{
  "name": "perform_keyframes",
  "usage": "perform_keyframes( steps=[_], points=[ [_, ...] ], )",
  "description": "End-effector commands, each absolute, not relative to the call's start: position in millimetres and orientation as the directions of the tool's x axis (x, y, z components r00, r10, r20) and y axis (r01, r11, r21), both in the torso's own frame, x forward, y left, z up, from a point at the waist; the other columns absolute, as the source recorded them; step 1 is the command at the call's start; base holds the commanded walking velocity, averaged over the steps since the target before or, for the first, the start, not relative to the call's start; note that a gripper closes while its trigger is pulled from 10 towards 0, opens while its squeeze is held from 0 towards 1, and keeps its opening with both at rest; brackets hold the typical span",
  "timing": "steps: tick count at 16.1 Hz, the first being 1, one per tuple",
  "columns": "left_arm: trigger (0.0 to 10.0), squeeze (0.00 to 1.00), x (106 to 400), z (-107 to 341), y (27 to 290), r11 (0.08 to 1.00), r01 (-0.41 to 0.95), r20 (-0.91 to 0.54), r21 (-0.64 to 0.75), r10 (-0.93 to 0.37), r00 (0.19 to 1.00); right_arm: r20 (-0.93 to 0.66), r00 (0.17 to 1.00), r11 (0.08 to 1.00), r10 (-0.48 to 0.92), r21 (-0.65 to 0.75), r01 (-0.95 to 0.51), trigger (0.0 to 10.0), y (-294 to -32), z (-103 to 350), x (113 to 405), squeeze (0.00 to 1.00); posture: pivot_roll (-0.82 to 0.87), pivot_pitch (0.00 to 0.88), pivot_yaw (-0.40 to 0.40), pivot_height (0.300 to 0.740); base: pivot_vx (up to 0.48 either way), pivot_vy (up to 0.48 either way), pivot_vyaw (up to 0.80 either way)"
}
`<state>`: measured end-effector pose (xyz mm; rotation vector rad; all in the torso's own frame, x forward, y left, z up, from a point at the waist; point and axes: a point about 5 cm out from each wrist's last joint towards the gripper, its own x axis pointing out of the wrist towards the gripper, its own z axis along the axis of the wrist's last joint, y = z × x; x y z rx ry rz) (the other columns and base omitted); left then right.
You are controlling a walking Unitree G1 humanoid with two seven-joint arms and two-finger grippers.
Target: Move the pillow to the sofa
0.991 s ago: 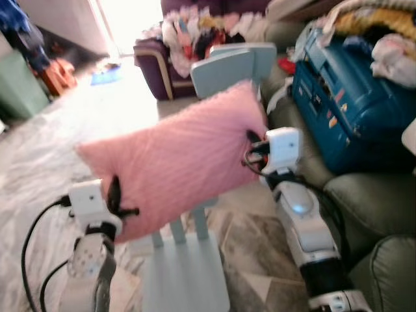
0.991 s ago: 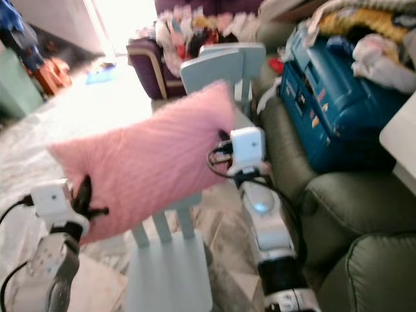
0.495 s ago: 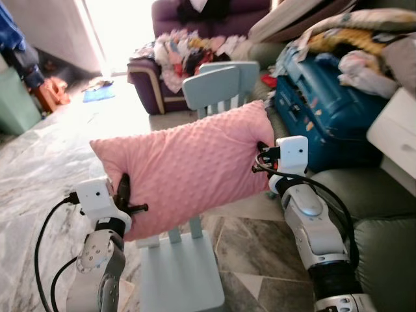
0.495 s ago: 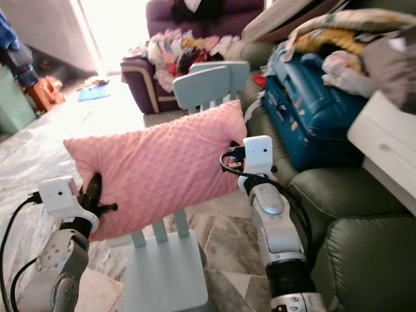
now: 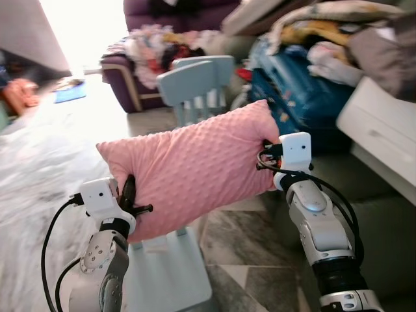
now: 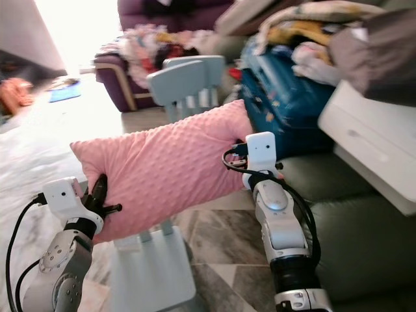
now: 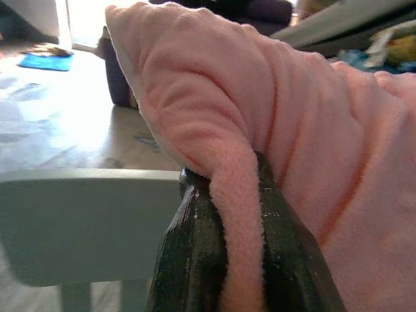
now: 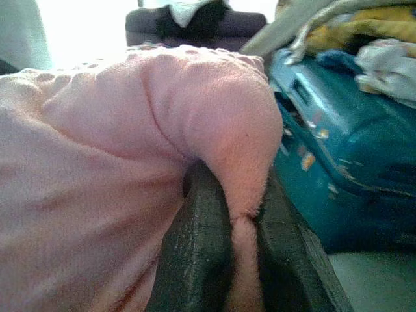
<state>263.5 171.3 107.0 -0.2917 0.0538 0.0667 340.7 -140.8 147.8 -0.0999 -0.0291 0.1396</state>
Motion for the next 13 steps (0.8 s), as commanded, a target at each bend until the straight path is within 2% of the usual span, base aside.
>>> perform_keyframes(
  steps=[1, 5, 7, 13],
  points=[
    [10.0, 0.00, 263.4, 114.0, 175.0, 0.955, -0.080, -0.041, -0.286, 0.071, 0.997, 0.037, 0.992, 0.989, 0.121, -0.092, -0.117, 10.0, -141.7, 153.4, 342.0, 0.00, -0.24, 0.000, 0.080, 0.740, 0.000, 0.000, -0.77],
    [10.0, 0.00, 263.6, 113.0, 175.7, 0.936, -0.107, -0.071, -0.337, 0.088, 0.994, 0.006, 0.995, 0.993, 0.095, -0.065, -0.095, 10.0, -147.8, 149.2, 341.4, 0.00, -0.24, 0.000, 0.077, 0.740, 0.000, 0.000, -0.78],
    [10.0, 0.00, 263.5, 112.7, 175.2, 0.922, -0.110, -0.082, -0.372, 0.085, 0.993, -0.044, 0.986, 0.986, 0.160, -0.030, -0.162, 10.0, -145.7, 145.7, 340.1, 0.00, -0.24, 0.001, 0.077, 0.740, 0.000, 0.000, -0.78],
    [10.0, 0.00, 263.2, 112.4, 175.0, 0.899, -0.130, -0.111, -0.419, 0.092, 0.990, -0.064, 0.983, 0.985, 0.173, -0.008, -0.174, 10.0, -146.2, 145.0, 338.8, 0.00, -0.24, 0.010, 0.077, 0.740, 0.000, 0.000, -0.77]
  ],
)
